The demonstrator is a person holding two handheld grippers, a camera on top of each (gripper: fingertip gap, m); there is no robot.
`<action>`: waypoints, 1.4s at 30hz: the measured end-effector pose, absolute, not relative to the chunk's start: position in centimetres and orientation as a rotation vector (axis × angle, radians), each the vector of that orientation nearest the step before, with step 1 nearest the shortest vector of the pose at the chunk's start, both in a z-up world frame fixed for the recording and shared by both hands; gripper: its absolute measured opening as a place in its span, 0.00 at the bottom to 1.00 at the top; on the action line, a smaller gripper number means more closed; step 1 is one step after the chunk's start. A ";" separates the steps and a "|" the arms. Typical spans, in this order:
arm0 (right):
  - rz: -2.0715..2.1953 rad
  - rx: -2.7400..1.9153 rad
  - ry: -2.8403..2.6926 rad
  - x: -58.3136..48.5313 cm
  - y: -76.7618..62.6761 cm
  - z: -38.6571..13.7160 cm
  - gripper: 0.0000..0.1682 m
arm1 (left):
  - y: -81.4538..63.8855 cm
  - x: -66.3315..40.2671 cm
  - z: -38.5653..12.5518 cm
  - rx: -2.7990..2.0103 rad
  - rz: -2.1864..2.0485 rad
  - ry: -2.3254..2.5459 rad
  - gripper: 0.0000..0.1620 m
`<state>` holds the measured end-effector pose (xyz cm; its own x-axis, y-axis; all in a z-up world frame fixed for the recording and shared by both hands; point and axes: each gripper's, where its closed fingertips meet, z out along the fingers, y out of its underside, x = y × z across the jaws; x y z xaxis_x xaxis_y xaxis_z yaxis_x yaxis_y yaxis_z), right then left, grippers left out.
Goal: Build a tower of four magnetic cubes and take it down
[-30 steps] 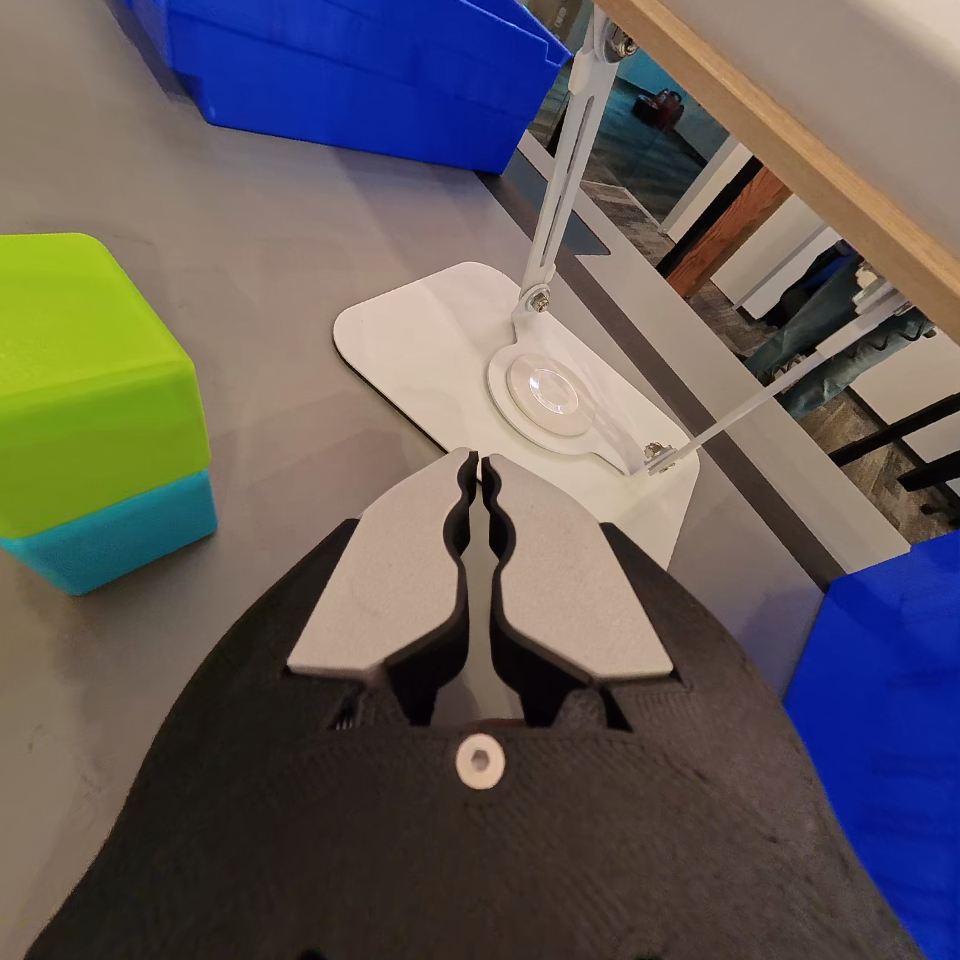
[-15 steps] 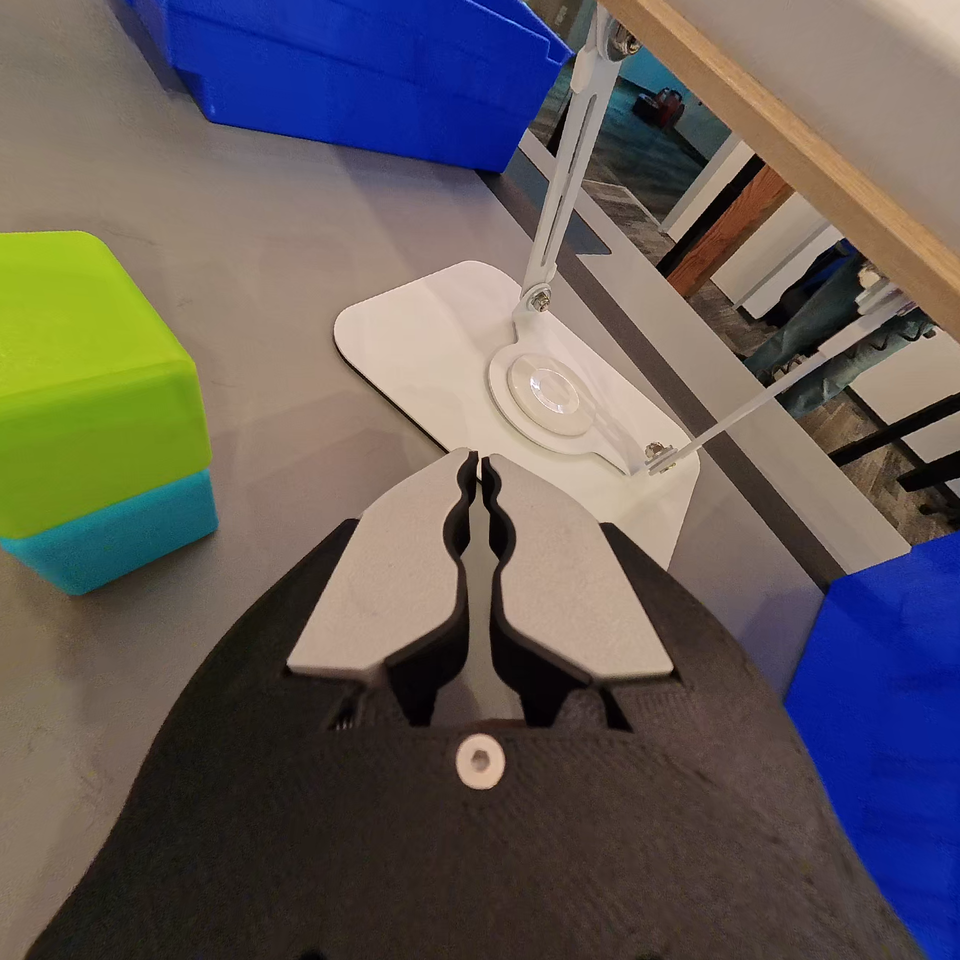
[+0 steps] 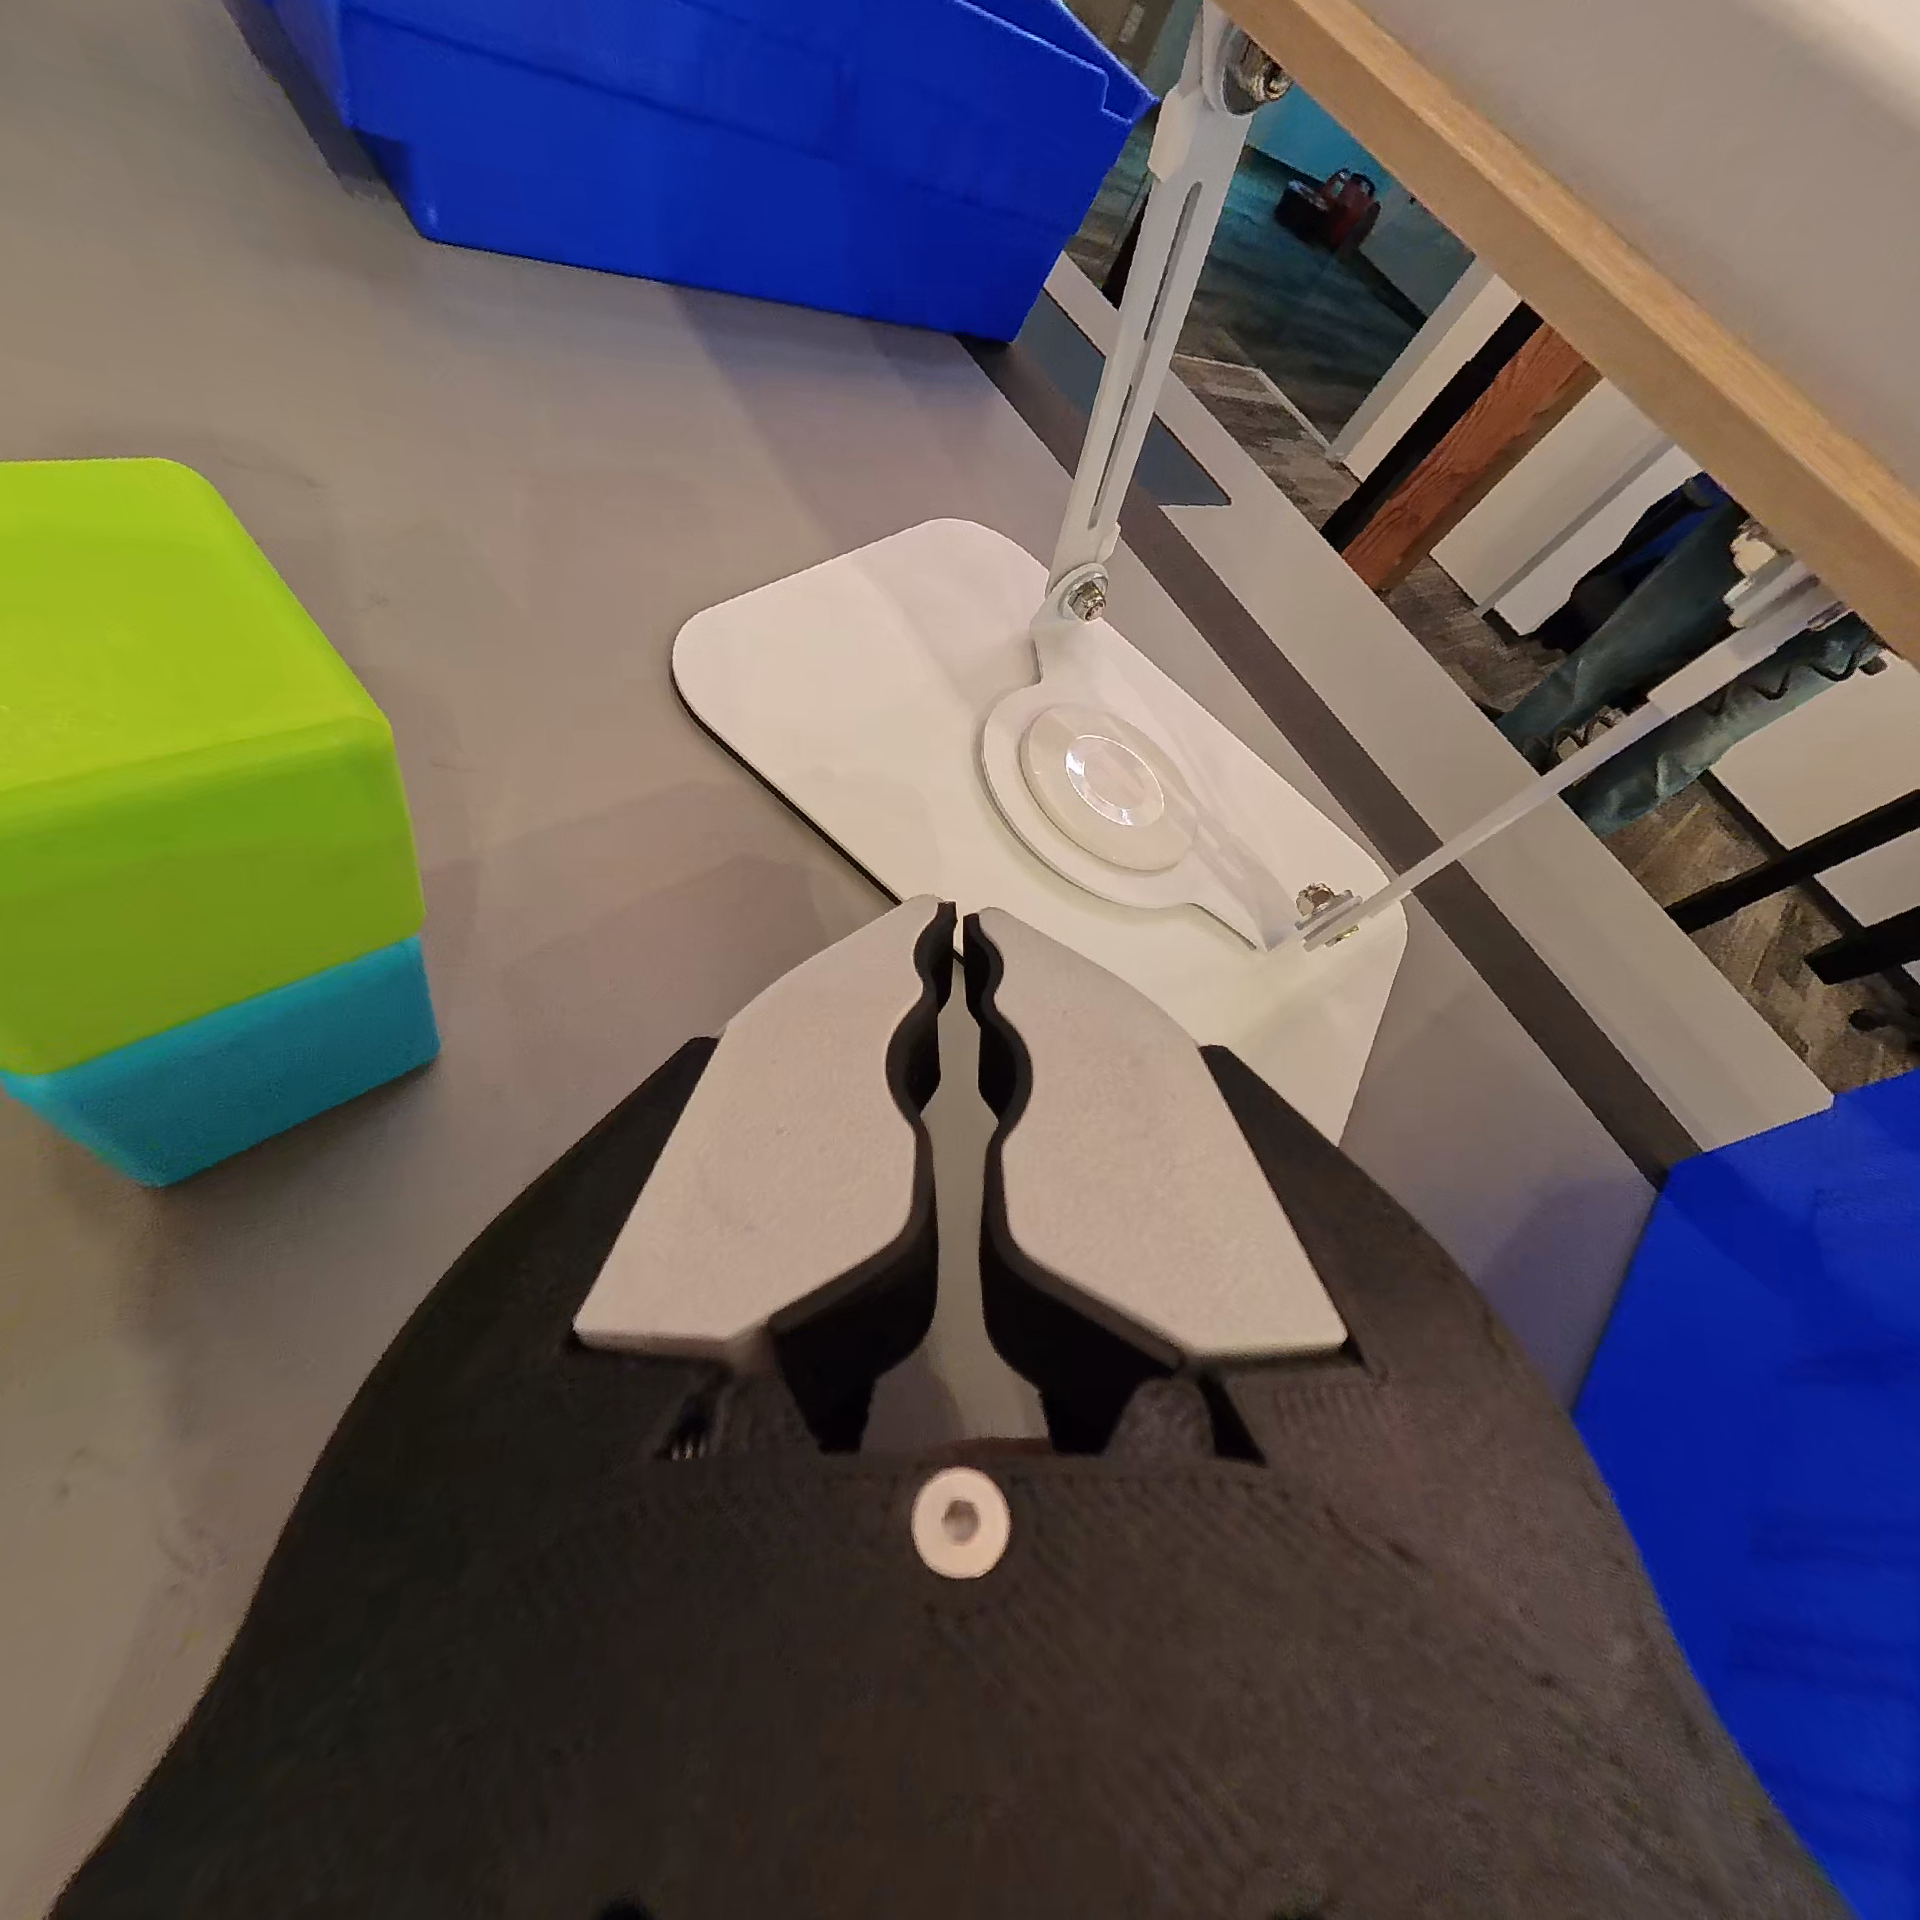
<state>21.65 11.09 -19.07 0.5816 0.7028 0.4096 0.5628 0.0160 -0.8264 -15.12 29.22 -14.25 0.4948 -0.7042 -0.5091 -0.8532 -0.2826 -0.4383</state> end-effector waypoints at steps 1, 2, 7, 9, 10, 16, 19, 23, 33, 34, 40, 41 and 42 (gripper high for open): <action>0.151 -1.653 -1.073 21.6 11.1 -19.1 0.01 | 29.4 -15.2 -14.4 -2.074 0.255 1.277 0.29; 0.151 -1.653 -1.073 21.6 11.1 -19.1 0.01 | 29.5 -15.4 -14.7 -2.089 0.250 1.291 0.30; 0.151 -1.651 -1.075 21.6 11.1 -19.1 0.01 | 30.7 -16.4 -15.8 -2.141 0.264 1.348 0.32; 0.151 -1.650 -1.076 21.6 11.0 -19.1 0.01 | 31.1 -16.6 -16.2 -2.162 0.249 1.373 0.31; 0.151 -1.650 -1.076 21.6 11.0 -19.1 0.01 | 31.3 -16.7 -16.4 -2.172 0.244 1.380 0.33; 0.153 -1.651 -1.078 21.6 11.0 -19.1 0.01 | 32.5 -17.7 -17.5 -2.224 0.237 1.410 0.35; 0.152 -1.651 -1.086 21.6 11.0 -19.1 0.01 | 32.7 -18.3 -18.4 -2.256 0.226 1.423 0.35; 0.148 -1.650 -1.092 21.5 10.9 -19.2 0.01 | 32.4 -18.6 -19.4 -2.296 0.208 1.476 0.35; 0.152 -1.655 -1.098 21.5 10.9 -19.3 0.01 | 31.8 -19.5 -22.2 -2.476 0.359 1.680 0.32; 0.153 -1.655 -1.098 21.5 10.9 -19.3 0.01 | 31.9 -19.4 -22.2 -2.479 0.370 1.688 0.31; 0.151 -1.654 -1.101 21.4 10.9 -19.3 0.01 | 31.9 -18.3 -21.6 -2.423 0.306 1.669 0.31; 0.151 -1.654 -1.100 21.4 10.9 -19.3 0.01 | 31.9 -18.1 -21.0 -2.391 0.302 1.651 0.30; 0.150 -1.654 -1.101 21.4 10.9 -19.3 0.01 | 31.9 -17.8 -20.5 -2.368 0.290 1.631 0.30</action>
